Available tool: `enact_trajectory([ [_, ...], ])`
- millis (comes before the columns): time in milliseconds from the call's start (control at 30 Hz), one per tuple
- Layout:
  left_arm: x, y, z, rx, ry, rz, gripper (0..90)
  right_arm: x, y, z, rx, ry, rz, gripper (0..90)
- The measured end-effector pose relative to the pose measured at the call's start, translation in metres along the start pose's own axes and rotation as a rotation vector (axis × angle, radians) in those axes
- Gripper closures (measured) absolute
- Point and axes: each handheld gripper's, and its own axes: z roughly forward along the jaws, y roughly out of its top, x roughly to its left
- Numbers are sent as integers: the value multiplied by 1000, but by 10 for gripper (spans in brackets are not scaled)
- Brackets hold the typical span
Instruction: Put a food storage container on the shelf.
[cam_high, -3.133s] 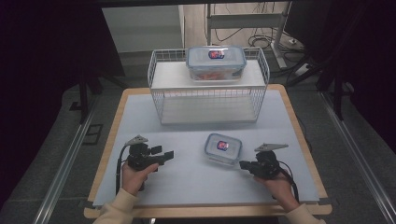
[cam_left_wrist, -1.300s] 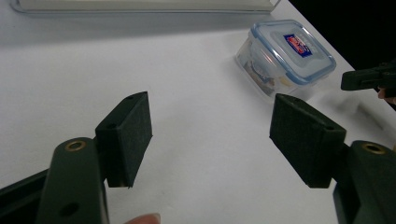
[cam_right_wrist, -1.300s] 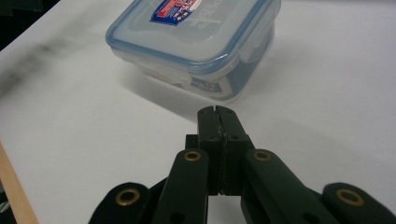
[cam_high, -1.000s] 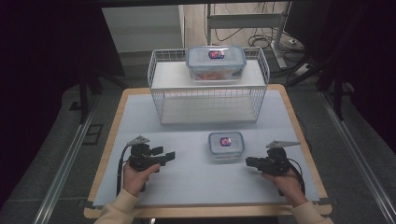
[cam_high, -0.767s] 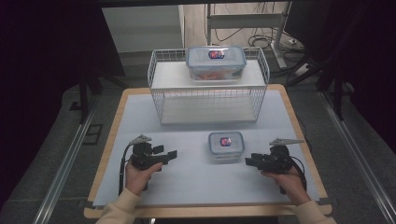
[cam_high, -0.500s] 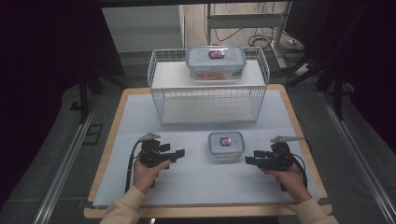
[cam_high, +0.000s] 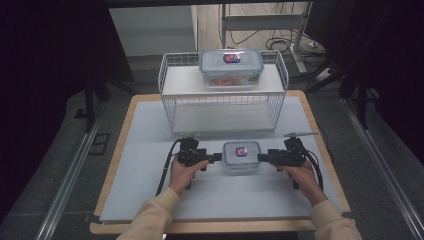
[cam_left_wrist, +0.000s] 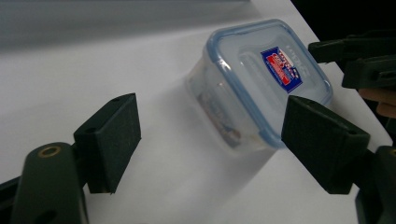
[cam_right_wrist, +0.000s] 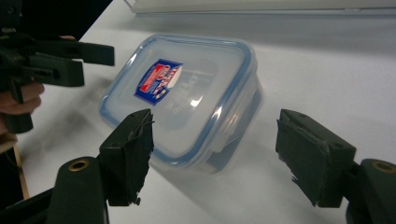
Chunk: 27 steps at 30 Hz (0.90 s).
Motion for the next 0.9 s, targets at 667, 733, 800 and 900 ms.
enact_trajectory([
  [667, -3, 5, 39, 83, -173, -113, 330, -8, 7, 29, 65, 94, 96, 323],
  [733, -5, 4, 37, 75, -171, -114, 353, -8, 6, 27, 72, 94, 114, 359],
  [800, -7, 2, 33, 60, -164, -102, 402, -9, 4, 22, 55, 103, 140, 419],
  [900, -12, -4, 27, 40, -156, -69, 443, -1, -1, 16, 35, 93, 105, 450],
])
